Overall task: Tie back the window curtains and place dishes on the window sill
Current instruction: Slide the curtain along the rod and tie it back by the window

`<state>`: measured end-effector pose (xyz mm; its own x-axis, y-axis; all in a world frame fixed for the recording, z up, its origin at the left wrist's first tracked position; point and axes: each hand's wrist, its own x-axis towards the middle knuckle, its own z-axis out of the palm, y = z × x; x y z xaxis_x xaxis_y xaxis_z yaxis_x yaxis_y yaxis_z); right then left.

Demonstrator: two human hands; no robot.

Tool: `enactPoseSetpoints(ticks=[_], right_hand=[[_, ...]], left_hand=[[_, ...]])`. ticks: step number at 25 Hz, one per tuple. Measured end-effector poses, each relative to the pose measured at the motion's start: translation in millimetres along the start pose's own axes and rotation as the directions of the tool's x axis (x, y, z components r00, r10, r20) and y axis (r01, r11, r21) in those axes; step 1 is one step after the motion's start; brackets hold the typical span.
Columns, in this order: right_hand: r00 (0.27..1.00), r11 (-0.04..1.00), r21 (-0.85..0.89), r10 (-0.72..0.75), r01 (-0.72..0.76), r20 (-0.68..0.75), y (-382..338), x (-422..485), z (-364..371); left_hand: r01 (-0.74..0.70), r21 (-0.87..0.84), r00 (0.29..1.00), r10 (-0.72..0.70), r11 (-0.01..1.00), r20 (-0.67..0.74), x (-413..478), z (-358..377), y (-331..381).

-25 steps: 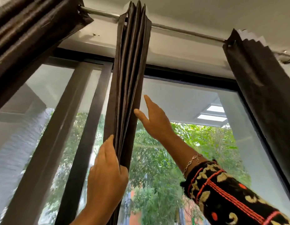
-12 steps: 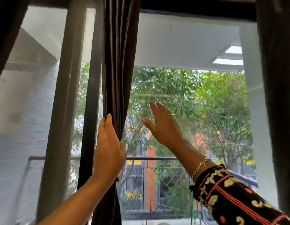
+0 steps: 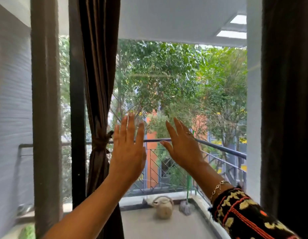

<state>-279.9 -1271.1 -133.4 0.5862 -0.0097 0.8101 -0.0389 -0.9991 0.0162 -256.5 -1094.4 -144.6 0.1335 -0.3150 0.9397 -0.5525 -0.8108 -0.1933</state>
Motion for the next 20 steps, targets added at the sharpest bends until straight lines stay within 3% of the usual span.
enactPoseSetpoints(ticks=[6,11,20], right_hand=[[0.993,0.992,-0.112,0.074,-0.064,0.091,47,-74,12],[0.987,0.963,-0.235,0.152,-0.134,0.061,96,-126,-5],[0.978,0.823,-0.529,0.169,-0.209,-0.123,230,-147,-66]], left_hand=[[0.016,-0.131,0.986,0.005,0.991,0.164,-37,29,75],[-0.033,-0.226,0.963,0.091,0.974,0.253,-49,50,133],[-0.100,-0.508,0.974,0.189,0.856,0.126,11,99,261]])
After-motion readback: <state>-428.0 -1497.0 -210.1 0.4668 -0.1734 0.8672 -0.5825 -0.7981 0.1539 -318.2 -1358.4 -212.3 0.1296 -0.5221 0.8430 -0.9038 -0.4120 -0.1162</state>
